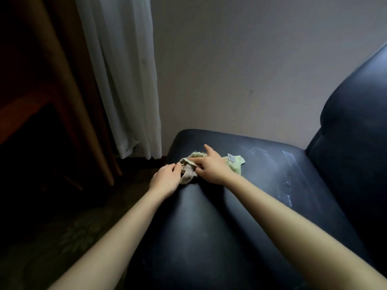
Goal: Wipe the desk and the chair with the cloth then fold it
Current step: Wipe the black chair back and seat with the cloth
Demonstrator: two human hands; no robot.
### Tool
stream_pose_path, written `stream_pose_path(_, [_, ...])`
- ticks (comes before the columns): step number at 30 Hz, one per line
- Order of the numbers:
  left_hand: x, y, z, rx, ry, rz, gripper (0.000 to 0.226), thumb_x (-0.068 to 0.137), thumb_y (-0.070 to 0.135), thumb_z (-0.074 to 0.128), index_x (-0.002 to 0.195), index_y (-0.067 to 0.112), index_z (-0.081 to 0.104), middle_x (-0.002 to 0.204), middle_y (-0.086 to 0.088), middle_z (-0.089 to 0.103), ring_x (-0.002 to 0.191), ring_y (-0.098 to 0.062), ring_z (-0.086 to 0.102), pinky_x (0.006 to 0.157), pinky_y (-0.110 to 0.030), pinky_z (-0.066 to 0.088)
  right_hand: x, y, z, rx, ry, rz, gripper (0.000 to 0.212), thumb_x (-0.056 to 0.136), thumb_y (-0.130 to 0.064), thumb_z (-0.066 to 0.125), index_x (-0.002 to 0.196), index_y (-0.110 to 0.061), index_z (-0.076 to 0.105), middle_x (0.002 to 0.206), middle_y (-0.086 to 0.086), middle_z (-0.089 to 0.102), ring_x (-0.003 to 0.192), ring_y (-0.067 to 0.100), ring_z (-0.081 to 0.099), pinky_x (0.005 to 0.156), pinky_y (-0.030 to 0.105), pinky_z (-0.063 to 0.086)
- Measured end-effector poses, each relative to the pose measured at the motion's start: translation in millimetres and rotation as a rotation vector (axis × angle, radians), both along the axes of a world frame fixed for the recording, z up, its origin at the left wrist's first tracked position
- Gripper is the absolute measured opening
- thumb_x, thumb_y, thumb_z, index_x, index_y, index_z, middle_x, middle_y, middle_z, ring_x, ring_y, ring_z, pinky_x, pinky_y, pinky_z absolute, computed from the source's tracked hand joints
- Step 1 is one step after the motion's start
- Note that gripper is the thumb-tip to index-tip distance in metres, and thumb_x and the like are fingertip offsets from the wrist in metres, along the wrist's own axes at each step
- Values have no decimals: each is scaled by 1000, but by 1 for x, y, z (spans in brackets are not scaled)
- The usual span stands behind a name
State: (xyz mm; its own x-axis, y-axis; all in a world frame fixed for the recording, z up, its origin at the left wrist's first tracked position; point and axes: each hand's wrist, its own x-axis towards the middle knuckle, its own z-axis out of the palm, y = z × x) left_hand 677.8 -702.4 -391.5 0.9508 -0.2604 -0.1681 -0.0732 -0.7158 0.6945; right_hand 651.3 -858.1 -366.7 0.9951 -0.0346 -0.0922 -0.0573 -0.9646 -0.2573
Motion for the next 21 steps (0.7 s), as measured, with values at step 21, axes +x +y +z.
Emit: stream_pose_path(21, [3, -40, 38, 629, -128, -24, 42, 85, 60, 45, 84, 20, 57, 101, -1, 64, 101, -25, 60, 67, -25, 41, -76, -245, -4, -37, -128, -931, 38, 98, -23, 40, 135, -22, 46, 137, 14, 30, 121, 41, 34, 99, 46, 34])
